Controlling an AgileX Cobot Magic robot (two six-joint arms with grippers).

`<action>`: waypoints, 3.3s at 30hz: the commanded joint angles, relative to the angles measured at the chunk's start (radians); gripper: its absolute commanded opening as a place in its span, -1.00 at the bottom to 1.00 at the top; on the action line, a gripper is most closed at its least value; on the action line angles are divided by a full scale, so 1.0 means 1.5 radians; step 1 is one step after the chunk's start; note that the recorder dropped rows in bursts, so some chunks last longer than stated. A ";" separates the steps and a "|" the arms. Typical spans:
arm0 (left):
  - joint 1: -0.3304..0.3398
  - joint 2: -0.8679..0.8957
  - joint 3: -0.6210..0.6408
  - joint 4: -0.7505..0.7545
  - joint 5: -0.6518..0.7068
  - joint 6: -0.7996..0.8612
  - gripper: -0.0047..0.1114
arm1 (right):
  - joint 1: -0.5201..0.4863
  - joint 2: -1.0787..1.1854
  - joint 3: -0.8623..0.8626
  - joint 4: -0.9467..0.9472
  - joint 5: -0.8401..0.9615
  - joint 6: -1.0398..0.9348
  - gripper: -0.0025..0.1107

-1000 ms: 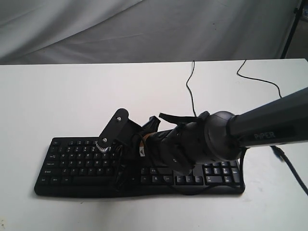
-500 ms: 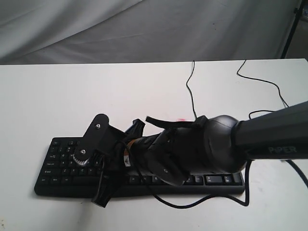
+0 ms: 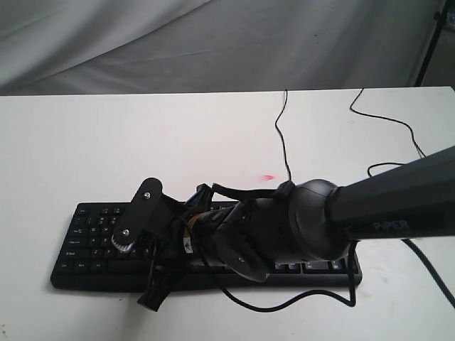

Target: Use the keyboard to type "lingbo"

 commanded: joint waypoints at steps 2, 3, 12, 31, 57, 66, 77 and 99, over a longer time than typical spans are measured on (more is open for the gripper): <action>-0.003 0.002 0.003 0.000 -0.003 -0.002 -0.91 | 0.002 -0.001 -0.003 0.003 -0.010 0.001 -0.96; -0.003 0.002 0.003 0.000 -0.003 -0.002 -0.91 | 0.002 -0.001 -0.003 0.003 -0.010 0.001 -0.96; -0.003 0.002 0.003 0.000 -0.003 -0.002 -0.91 | -0.005 0.018 -0.003 0.003 -0.007 0.001 -0.96; -0.003 0.002 0.003 0.000 -0.003 -0.002 -0.91 | -0.005 -0.018 -0.050 -0.006 0.032 0.001 -0.96; -0.003 0.002 0.003 0.000 -0.003 -0.002 -0.91 | -0.005 0.056 -0.093 -0.003 0.010 0.004 -0.96; -0.003 0.002 0.003 0.000 -0.003 -0.002 -0.91 | -0.005 0.078 -0.093 -0.002 0.012 0.000 -0.96; -0.003 0.002 0.003 0.000 -0.003 -0.002 -0.91 | -0.005 0.038 -0.093 -0.002 0.032 0.000 -0.96; -0.003 0.002 0.003 0.000 -0.003 -0.002 -0.91 | 0.008 0.000 -0.045 0.023 0.019 0.000 -0.96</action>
